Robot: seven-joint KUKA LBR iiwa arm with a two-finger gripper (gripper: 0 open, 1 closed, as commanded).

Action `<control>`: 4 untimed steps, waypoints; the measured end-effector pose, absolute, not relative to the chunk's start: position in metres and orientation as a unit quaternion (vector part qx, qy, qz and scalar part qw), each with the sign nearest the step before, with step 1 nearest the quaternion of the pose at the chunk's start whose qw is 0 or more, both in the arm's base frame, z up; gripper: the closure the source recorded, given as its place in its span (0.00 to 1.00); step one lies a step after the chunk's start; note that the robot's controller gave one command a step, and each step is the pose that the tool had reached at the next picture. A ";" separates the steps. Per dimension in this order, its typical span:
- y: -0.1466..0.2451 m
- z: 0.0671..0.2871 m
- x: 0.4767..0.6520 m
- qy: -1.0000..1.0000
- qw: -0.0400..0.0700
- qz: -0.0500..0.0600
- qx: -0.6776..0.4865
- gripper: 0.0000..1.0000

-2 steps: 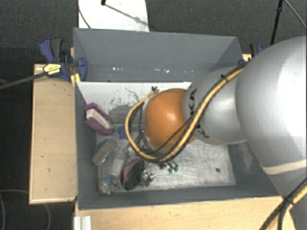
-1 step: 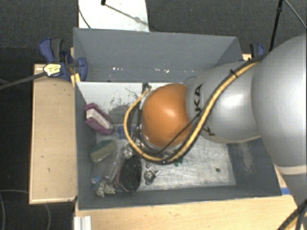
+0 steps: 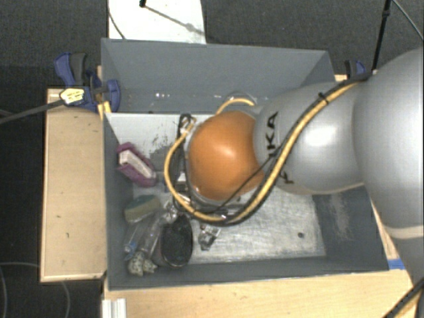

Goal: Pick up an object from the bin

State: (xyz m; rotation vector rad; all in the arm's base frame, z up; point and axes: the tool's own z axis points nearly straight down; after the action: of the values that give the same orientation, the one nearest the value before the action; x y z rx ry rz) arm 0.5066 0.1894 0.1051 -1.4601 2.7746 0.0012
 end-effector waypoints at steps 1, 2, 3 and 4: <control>0.189 0.071 0.516 0.815 0.002 0.000 -0.580 0.00; 0.201 0.071 0.493 0.677 0.000 0.000 -0.736 0.00; 0.200 0.072 0.494 0.680 0.000 -0.001 -0.733 1.00; 0.201 0.132 0.496 0.683 0.003 -0.001 -0.730 1.00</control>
Offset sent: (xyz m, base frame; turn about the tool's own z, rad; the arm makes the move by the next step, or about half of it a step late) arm 0.0079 -0.0010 -0.0351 -0.2704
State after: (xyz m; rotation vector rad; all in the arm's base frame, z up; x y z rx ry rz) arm 0.4959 0.2006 0.1315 -2.2893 2.1414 -0.0023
